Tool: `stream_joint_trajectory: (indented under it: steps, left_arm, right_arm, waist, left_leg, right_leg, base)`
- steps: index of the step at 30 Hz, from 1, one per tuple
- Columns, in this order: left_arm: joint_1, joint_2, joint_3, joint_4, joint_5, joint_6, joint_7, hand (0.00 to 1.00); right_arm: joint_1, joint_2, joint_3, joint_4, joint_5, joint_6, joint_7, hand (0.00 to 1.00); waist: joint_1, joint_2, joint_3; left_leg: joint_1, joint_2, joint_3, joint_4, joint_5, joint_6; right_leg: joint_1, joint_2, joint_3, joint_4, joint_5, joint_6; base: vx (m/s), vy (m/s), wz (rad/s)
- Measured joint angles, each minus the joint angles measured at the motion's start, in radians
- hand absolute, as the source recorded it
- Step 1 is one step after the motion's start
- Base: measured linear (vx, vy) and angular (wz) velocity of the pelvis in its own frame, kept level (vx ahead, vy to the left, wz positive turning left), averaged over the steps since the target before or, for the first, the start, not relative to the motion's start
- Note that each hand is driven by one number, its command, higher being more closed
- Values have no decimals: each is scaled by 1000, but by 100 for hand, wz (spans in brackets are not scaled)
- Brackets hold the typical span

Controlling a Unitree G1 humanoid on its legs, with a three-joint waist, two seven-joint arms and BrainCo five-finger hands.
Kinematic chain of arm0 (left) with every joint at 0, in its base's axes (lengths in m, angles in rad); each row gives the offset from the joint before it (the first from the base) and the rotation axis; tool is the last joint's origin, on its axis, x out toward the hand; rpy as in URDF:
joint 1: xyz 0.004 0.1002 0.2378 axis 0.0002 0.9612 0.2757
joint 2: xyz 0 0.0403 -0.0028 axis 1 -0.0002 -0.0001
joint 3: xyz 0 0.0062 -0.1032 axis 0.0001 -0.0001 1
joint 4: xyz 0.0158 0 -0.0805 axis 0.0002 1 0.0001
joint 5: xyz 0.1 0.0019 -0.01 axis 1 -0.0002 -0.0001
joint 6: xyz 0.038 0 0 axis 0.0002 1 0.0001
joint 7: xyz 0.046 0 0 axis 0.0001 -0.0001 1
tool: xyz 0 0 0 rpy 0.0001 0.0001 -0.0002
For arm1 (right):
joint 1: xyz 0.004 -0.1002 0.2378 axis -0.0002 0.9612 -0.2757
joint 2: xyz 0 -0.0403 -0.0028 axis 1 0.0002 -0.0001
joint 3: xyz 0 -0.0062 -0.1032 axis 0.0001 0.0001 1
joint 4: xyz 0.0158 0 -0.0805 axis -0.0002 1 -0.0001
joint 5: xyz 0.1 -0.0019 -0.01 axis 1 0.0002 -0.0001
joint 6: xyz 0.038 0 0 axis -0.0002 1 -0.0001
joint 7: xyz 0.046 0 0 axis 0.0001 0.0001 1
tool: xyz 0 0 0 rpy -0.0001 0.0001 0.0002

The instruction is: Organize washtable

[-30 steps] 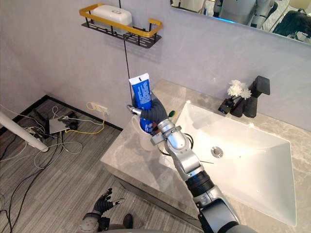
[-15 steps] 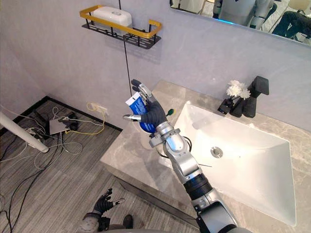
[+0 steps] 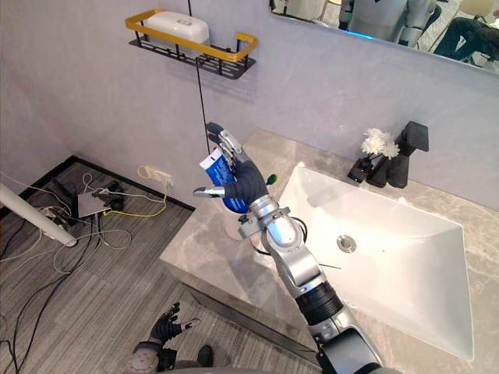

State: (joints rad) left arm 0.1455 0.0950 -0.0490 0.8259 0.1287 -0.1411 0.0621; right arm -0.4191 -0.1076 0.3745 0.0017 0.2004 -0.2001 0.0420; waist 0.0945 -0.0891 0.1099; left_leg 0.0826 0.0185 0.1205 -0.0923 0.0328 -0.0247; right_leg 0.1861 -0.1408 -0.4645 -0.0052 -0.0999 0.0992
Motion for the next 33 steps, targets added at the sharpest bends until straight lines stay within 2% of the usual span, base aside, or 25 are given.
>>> stream_joint_trajectory:
  steps: [7,12,14,17,20,25,27,29,32,33]
  left_arm:
    - [0,0,0,1,0,0,4,0]
    - [0,0,15,4,0,1,3,0]
    - [1,-2,21,10,0,1,2,0]
    - [1,-3,22,11,0,1,1,0]
    - [3,-2,23,11,1,2,-3,0]
    - [12,-9,57,11,1,1,-15,0]
    - [21,-8,61,14,1,1,-17,0]
    - [25,-7,63,21,1,0,-18,0]
    - [33,-9,67,39,3,0,-22,0]
    - [32,-11,69,48,3,0,-24,0]
  right_arm:
    - [0,-60,-19,-150,-7,-27,3,0]
    - [-9,-121,-88,-270,-4,-35,5,0]
    - [-17,-157,-141,-354,3,-64,4,0]
    - [-49,-205,-194,-420,25,-94,3,0]
    - [-88,-256,-247,-446,25,-108,2,0]
    - [-134,-396,-449,-521,25,-144,-5,0]
    - [-130,-471,-605,-556,25,-172,-19,0]
    - [-109,-510,-734,-567,25,-192,-22,0]
    - [19,-549,-992,-566,26,-225,-59,0]
    - [51,-549,-1039,-565,26,-229,-69,0]
  waist:
    - [-2,0,0]
    - [-13,-1,0]
    - [-28,-2,-1]
    - [-30,-2,-1]
    - [-45,-3,-2]
    - [-64,-8,-6]
    - [-91,-9,-10]
    - [-105,-9,-19]
    - [-138,-7,-42]
    - [-143,-5,-47]
  left_leg:
    - [4,1,7,0,0,0]
    - [13,2,23,0,-1,0]
    - [16,2,31,0,-1,0]
    - [17,7,55,0,-1,0]
    - [19,8,62,0,-1,0]
    - [19,8,86,-1,-1,1]
    - [19,7,96,-1,-1,1]
    - [17,8,108,-1,-1,1]
    - [15,9,127,-1,-7,8]
    - [15,9,131,-1,-7,9]
  right_leg:
    - [0,0,7,1,0,0]
    - [-1,-1,23,5,0,0]
    - [-3,-3,30,7,0,0]
    - [-19,-1,51,15,1,0]
    - [-24,-1,57,16,3,2]
    - [-34,1,81,0,20,5]
    - [-39,0,90,-1,25,5]
    - [-47,1,106,-2,29,7]
    - [-54,3,118,-11,37,10]
    - [-55,3,122,-14,40,13]
  base:
    - [-1,0,-2]
    - [-17,3,-9]
    - [-24,10,-11]
    - [-30,7,-23]
    - [-25,3,-10]
    - [-14,13,-14]
    - [-11,14,-14]
    - [-13,10,-19]
    - [-13,8,-16]
    - [-16,12,-16]
